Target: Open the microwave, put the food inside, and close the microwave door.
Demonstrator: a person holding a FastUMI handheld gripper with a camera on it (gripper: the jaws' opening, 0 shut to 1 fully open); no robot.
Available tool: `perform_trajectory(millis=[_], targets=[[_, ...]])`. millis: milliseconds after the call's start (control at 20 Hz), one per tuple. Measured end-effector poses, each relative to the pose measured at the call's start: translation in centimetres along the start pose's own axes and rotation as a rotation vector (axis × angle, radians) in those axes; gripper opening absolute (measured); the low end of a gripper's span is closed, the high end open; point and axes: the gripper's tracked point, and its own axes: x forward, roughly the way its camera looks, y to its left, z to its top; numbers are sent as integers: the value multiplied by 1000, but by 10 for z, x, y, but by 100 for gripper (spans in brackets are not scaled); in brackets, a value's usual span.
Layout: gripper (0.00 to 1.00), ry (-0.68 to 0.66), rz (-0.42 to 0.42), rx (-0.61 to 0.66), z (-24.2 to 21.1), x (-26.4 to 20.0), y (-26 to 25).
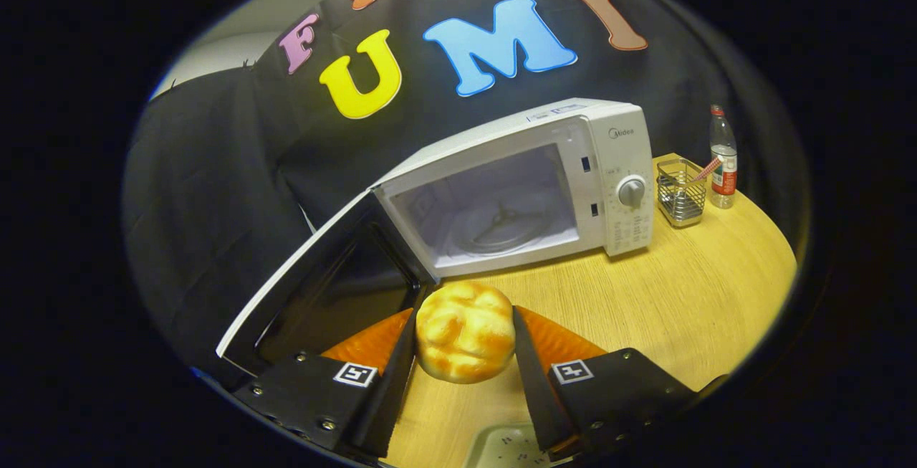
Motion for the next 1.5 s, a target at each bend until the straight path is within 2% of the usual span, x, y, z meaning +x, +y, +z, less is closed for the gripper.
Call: perform_trajectory(millis=[350,800,1050,1500], targets=[[74,-105,8,73,33,66,-2],[74,-207,-62,165,57,151,-28],[73,-210,-123,220,55,195,-49],[75,-220,-219,256,52,240,-71]])
